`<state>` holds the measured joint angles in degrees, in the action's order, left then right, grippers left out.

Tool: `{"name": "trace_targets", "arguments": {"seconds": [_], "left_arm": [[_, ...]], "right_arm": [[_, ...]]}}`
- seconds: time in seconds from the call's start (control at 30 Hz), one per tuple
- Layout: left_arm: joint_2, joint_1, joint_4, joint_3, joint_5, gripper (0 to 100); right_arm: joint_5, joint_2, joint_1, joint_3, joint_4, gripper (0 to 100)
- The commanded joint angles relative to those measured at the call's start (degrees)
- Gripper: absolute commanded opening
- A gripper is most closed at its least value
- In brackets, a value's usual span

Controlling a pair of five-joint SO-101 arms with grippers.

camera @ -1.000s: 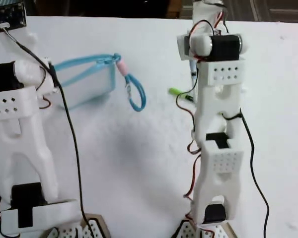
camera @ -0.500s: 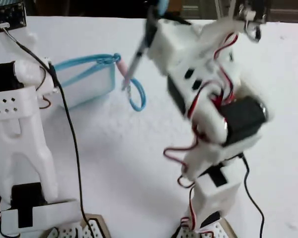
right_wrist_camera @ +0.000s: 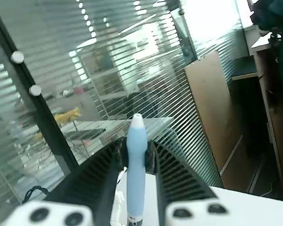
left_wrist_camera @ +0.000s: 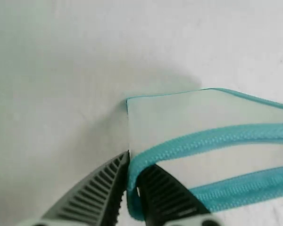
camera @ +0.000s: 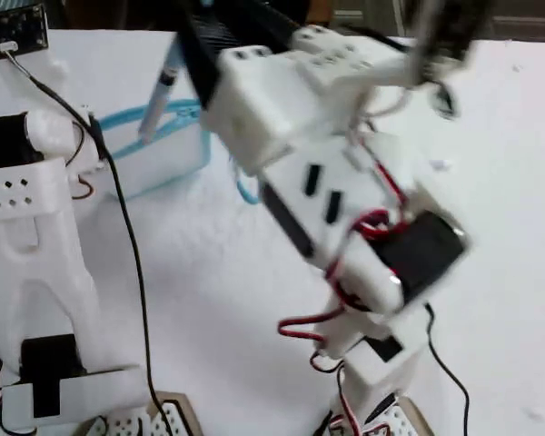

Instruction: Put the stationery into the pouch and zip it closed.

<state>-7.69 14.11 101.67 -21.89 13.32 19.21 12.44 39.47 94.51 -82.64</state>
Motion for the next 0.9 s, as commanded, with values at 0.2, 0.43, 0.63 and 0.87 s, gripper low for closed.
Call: {"name": "trace_targets", "arguments": {"seconds": [0.2,0.43,0.63,0.87], "left_arm": [[-0.75,-0.04,-0.26,-2.02,-0.09,2],[-0.75,-0.04,-0.44,-2.02,-0.09,2],[-0.75,-0.04,-0.44,-2.02,-0.09,2],[-0.75,-0.04,-0.53,-2.02,-0.09,2]], "right_arm": [[-11.52,0.31,4.88,1.41,2.95,1.8],[-14.77,0.31,4.97,1.41,2.95,1.8],[-16.97,-3.38,6.46,1.23,-1.8,1.8],[-15.91,-9.71,6.02,0.53,-18.95,1.7]]}}
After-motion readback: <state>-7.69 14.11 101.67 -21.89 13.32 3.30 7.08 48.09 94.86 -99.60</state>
